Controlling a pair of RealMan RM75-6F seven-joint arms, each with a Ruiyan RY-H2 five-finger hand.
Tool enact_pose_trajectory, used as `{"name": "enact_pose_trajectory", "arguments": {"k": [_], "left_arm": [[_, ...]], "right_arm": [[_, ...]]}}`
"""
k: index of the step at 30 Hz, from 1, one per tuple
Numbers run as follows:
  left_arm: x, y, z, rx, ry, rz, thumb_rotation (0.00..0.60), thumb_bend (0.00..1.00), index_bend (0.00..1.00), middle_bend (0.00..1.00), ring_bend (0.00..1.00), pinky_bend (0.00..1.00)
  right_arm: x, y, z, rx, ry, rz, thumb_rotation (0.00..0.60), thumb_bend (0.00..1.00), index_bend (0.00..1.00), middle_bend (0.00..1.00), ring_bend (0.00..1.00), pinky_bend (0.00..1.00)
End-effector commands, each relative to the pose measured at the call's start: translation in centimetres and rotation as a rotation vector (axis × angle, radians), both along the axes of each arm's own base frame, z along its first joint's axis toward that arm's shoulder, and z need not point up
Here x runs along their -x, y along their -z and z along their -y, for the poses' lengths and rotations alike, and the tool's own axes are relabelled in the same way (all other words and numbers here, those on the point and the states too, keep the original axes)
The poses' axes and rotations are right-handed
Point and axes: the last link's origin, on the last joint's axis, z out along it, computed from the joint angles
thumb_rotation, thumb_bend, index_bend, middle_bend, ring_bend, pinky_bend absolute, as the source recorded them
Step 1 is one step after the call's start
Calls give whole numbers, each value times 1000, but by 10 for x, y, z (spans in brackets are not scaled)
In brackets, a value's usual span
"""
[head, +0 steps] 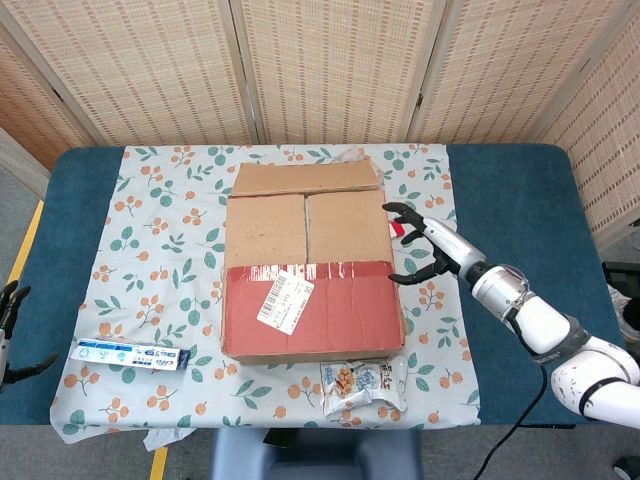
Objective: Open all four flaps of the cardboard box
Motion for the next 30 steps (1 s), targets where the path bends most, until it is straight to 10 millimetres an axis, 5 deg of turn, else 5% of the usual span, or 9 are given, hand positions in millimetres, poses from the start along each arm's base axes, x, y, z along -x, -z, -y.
{"name": "enact_pose_trajectory", "arguments": {"k": [1,15,30], "left_arm": [[0,0,0,-2,-2,3,600,216,0,0,0,0],[2,-4,5,-15,-2,20,600,216,0,0,0,0],[3,-3,3,-12,-10,19,600,216,0,0,0,0]], "right_arm": [[9,8,2,-77,82,142,600,257,0,17,119,274],[16,36,13,-175,-42,219,600,258,0,20,122,275],[24,32,30,-189,-88,214,600,258,0,20,122,275]]}}
